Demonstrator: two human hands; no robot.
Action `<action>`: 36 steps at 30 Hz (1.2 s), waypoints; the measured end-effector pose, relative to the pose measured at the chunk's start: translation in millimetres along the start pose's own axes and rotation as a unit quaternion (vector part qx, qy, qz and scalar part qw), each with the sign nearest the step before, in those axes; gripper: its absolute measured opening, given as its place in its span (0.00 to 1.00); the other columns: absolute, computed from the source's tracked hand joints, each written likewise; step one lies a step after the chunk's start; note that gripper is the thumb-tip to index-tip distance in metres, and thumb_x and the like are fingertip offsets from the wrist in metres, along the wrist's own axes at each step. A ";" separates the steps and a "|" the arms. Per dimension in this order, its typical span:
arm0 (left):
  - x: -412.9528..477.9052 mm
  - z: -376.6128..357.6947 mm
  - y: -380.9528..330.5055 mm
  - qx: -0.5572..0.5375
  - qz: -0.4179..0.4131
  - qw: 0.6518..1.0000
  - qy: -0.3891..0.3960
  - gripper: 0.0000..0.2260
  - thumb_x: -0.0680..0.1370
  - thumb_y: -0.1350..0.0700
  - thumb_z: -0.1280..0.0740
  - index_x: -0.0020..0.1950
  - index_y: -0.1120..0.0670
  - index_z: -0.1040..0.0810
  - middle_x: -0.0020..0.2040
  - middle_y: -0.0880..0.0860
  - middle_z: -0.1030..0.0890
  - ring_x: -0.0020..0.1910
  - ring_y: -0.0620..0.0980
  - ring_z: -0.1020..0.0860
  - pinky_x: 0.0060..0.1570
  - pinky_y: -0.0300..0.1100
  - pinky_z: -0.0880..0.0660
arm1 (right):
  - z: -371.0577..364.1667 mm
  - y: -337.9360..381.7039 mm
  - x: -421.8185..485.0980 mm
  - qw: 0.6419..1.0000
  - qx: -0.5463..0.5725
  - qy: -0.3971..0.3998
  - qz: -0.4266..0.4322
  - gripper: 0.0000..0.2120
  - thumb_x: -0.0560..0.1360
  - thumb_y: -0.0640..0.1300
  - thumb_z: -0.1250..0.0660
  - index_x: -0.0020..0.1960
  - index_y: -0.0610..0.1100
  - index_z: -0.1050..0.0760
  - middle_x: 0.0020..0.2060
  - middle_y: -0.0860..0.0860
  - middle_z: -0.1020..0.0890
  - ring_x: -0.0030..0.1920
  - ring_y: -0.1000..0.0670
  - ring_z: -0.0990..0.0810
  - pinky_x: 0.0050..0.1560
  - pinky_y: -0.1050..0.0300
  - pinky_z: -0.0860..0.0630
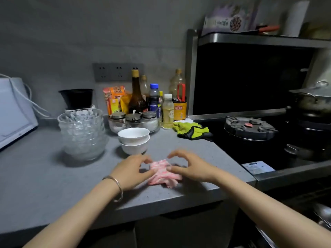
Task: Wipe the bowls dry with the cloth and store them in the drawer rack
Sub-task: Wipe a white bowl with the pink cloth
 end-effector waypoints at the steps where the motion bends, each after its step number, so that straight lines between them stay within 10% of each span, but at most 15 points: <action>1: -2.5 -0.5 2.4 -0.006 -0.007 1.000 0.009 0.15 0.74 0.42 0.33 0.58 0.45 0.23 0.57 0.43 0.21 0.50 0.43 0.25 0.50 0.37 0.29 | -6.5 5.2 3.3 0.999 -0.034 0.027 0.010 0.18 0.73 0.55 0.31 0.60 0.51 0.26 0.64 0.54 0.27 0.63 0.57 0.30 0.66 0.59 0.35; 12: -12.4 -11.1 10.2 -0.084 -0.044 0.995 0.013 0.08 0.72 0.44 0.28 0.49 0.43 0.20 0.48 0.42 0.20 0.47 0.42 0.22 0.51 0.42 0.24 | 3.4 12.6 4.4 0.987 -0.153 0.000 0.054 0.05 0.71 0.51 0.28 0.41 0.54 0.23 0.48 0.55 0.21 0.49 0.54 0.24 0.53 0.54 0.26; 28: -17.1 -9.8 9.8 -0.031 -0.097 0.994 0.049 0.08 0.74 0.46 0.32 0.51 0.43 0.22 0.52 0.42 0.26 0.52 0.39 0.28 0.55 0.38 0.30 | -34.2 40.2 -12.9 0.977 -0.180 -0.011 0.116 0.11 0.72 0.53 0.31 0.50 0.49 0.23 0.46 0.56 0.24 0.45 0.56 0.27 0.43 0.61 0.30; 32: -8.4 9.6 2.6 -0.215 -0.078 0.974 0.010 0.05 0.76 0.50 0.33 0.48 0.51 0.22 0.49 0.46 0.20 0.49 0.38 0.24 0.54 0.34 0.29 | -24.6 23.0 0.2 0.999 0.033 0.003 0.019 0.06 0.72 0.41 0.30 0.45 0.46 0.26 0.47 0.52 0.19 0.47 0.52 0.22 0.48 0.63 0.27; 36: 6.2 35.7 -15.6 -0.355 -0.069 0.932 -0.030 0.05 0.78 0.62 0.35 0.44 0.53 0.23 0.40 0.47 0.22 0.38 0.34 0.25 0.45 0.29 0.29 | -32.6 30.8 9.2 0.937 0.331 0.101 -0.054 0.11 0.68 0.42 0.33 0.48 0.40 0.28 0.38 0.46 0.21 0.39 0.49 0.23 0.41 0.58 0.28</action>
Point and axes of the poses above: each hand's wrist, its own x-axis towards the middle knuckle, its own z-axis out of the back of the hand, y = z × x, the point moved 10 cm from there along x, towards the middle knuckle
